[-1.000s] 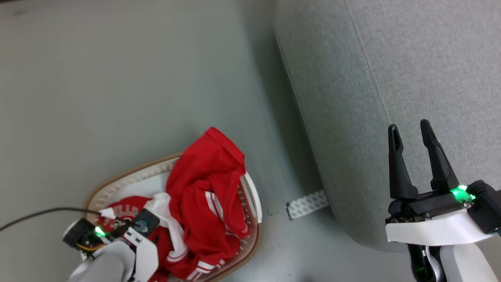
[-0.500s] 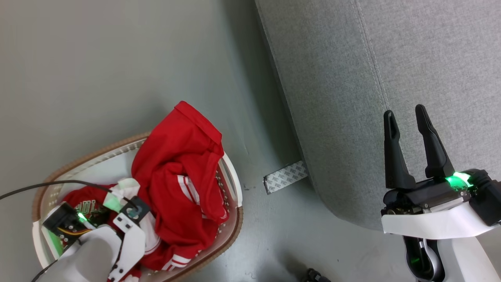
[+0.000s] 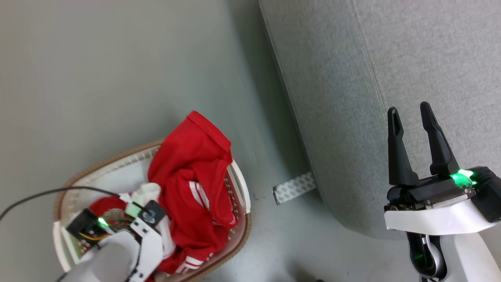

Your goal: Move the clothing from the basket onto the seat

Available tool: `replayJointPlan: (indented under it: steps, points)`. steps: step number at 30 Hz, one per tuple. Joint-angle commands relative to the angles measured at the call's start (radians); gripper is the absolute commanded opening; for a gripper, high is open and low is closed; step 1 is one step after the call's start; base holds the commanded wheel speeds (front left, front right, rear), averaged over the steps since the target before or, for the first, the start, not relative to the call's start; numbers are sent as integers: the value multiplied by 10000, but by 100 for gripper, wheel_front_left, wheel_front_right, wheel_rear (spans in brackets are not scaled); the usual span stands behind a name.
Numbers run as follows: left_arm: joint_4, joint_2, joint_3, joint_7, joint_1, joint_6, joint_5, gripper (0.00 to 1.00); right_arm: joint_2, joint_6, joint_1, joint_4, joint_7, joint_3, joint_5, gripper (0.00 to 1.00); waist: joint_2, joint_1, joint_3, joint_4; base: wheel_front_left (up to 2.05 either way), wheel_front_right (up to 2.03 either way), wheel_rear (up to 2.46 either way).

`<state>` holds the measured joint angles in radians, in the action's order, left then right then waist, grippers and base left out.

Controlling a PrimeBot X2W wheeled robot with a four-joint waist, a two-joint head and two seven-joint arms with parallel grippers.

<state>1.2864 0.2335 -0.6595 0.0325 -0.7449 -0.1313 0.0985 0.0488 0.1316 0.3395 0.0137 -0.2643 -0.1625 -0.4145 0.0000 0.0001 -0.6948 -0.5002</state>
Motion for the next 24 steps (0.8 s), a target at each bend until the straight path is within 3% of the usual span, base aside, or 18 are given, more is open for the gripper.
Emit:
replayJointPlan:
  steps: [1,14,24]
  points:
    - [21,-88,34,203,170,16,-234,0,29,-19,-8,54,-2,49,121,100,0,-1,411,240,0,0,0]
    - [-62,-1497,316,1918,1176,16,-2294,0,37,-19,-456,629,-2,382,1398,100,0,-1,3559,2256,0,0,0]
    - [-1373,-1785,-388,2314,1648,17,-3906,0,34,-19,-968,1092,-2,457,1889,100,0,-1,5129,3501,0,0,0]
